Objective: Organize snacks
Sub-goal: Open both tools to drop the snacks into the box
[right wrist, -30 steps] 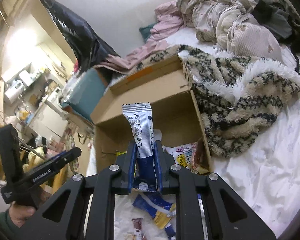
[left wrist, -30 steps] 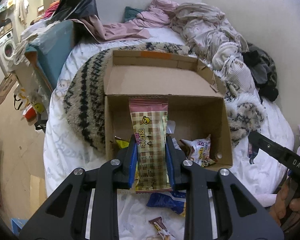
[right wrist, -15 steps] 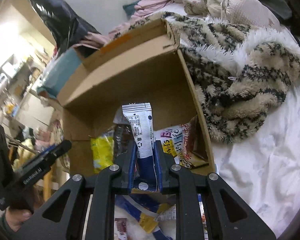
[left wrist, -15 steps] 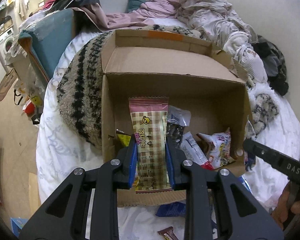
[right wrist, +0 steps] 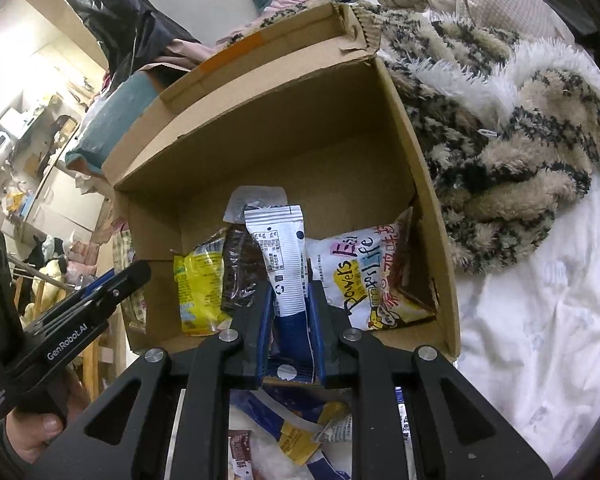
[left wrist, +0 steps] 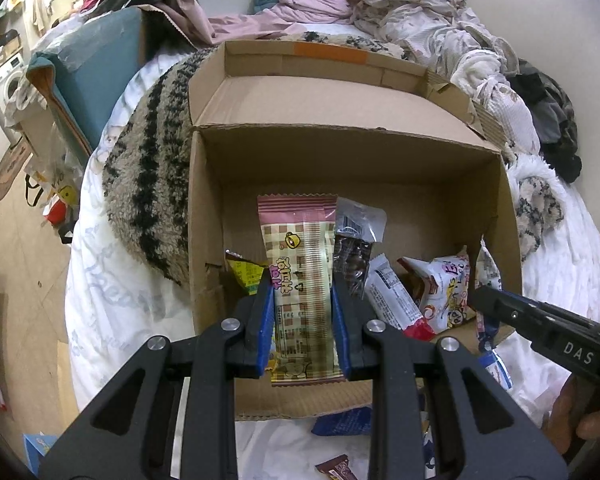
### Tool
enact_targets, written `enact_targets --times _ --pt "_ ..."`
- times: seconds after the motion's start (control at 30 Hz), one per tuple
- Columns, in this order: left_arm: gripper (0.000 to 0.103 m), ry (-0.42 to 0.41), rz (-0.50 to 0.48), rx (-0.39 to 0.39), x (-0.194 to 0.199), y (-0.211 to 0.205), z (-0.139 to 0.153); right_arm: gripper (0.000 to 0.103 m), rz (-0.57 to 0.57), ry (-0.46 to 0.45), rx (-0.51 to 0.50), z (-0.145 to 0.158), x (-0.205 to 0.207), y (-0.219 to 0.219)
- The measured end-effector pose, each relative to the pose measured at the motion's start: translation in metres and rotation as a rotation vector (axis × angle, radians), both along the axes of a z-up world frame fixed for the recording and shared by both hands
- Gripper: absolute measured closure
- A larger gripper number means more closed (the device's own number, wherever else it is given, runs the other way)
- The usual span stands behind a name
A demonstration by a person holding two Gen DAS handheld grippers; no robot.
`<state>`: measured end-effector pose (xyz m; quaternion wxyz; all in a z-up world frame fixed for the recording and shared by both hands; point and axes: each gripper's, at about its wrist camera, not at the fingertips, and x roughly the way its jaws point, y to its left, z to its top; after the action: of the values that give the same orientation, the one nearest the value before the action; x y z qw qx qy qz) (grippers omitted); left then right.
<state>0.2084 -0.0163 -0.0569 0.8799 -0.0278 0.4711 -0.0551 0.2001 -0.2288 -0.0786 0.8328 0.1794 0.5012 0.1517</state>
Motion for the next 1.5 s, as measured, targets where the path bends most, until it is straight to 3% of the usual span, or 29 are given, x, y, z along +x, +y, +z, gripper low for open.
enact_targets --times 0.33,0.63,0.77,0.83,0.93,0.97,1.0,1.33,1.43,1.5 --pt "0.080 -0.006 0.004 0.010 -0.002 -0.002 0.001 0.083 0.003 0.007 -0.003 -0.002 0.004 0.003" --pt "0.071 -0.016 -0.001 0.025 -0.002 -0.004 0.004 0.081 0.001 0.009 0.011 -0.002 0.004 0.002" --pt "0.041 -0.035 0.006 0.031 -0.004 -0.004 0.007 0.081 -0.007 0.009 0.004 -0.001 0.005 0.001" --pt "0.036 -0.048 0.001 0.038 -0.005 -0.005 0.009 0.080 -0.008 0.016 0.006 -0.002 0.006 0.000" --pt "0.036 -0.050 -0.007 0.047 -0.006 -0.007 0.009 0.064 -0.012 0.032 0.007 -0.003 0.007 -0.001" --pt "0.036 -0.050 -0.006 0.046 -0.006 -0.006 0.009 0.047 -0.014 0.038 0.016 -0.004 0.008 -0.003" --pt "0.036 -0.050 -0.006 0.046 -0.006 -0.006 0.009 0.038 -0.020 0.034 0.020 -0.003 0.008 -0.004" --pt "0.036 -0.094 0.014 0.032 -0.016 0.005 0.022 0.029 -0.036 -0.013 0.026 0.011 0.003 -0.008" --pt "0.036 -0.118 0.021 0.032 -0.025 0.011 0.031 0.019 -0.027 -0.043 0.022 0.020 -0.002 -0.005" --pt "0.028 -0.140 0.022 0.052 -0.032 0.013 0.037 0.017 -0.021 -0.068 0.015 0.026 -0.007 -0.003"
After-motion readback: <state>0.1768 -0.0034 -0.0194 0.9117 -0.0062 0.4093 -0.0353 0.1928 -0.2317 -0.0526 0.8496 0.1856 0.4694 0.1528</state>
